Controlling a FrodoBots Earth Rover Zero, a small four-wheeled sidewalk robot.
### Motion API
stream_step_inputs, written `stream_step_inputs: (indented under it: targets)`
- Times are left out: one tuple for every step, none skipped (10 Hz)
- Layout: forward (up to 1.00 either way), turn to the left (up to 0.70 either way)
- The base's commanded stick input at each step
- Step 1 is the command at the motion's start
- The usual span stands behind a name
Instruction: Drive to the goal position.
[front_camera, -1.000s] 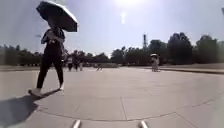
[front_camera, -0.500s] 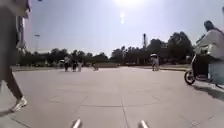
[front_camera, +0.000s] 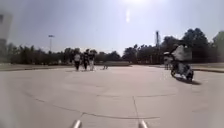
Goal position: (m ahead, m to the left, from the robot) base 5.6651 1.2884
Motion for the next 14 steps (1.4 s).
stream_step_inputs:
  targets:
    - [0.70, 0.00]
    - [0.70, 0.00]
    - [0.70, 0.00]
    - [0.70, 0.00]
    - [0.70, 0.00]
    - [0.70, 0.00]
    - [0.70, 0.00]
    - [0.70, 0.00]
    - [0.70, 0.00]
    - [0.70, 0.00]
    - [0.70, 0.00]
    - [0.70, 0.00]
    - [0.70, 0.00]
    - [0.70, 0.00]
